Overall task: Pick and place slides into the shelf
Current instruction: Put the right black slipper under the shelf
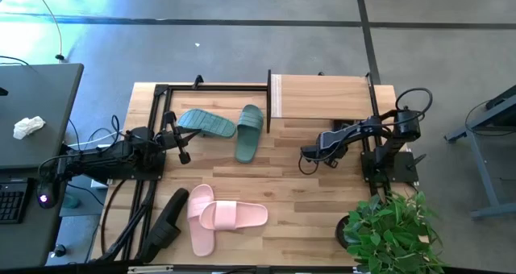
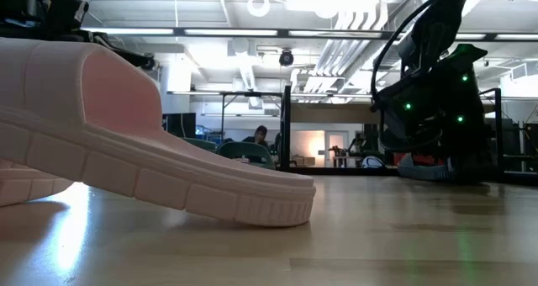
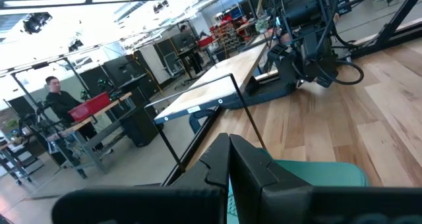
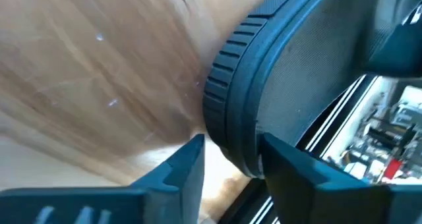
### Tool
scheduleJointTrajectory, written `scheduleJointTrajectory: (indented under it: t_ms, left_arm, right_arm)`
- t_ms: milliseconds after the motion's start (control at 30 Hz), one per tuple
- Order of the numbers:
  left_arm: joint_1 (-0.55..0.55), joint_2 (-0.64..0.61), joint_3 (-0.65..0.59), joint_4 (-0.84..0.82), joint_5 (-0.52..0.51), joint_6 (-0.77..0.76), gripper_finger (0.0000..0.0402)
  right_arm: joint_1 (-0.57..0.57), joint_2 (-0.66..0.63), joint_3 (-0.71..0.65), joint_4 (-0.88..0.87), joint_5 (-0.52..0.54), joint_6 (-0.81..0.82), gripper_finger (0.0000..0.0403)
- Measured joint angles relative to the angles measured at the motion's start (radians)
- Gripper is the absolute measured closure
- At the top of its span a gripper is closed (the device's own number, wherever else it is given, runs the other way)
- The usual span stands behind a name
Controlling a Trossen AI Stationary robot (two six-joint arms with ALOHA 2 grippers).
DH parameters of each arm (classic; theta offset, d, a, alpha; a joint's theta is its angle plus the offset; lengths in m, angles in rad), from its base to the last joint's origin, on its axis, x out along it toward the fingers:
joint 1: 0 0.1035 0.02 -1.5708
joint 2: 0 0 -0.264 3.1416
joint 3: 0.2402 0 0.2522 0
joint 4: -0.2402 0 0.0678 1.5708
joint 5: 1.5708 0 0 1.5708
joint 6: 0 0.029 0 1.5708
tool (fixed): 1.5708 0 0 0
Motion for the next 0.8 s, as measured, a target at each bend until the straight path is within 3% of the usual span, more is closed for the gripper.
scheduleJointTrajectory:
  t_ms: [333,533,800]
  left_arm:
    - [0.000,0.000,0.000,0.000,0.000,0.000,0.0401]
    - [0.000,0.000,0.000,0.000,0.000,0.001,0.0401]
    - [0.000,0.000,0.000,0.000,0.000,0.011,0.0401]
  right_arm:
    - [0.013,0.000,0.000,-0.058,-0.018,0.121,0.0206]
    - [0.071,0.000,0.009,-0.085,-0.003,0.182,0.0202]
    - [0.179,0.000,0.119,-0.211,0.047,0.270,0.0202]
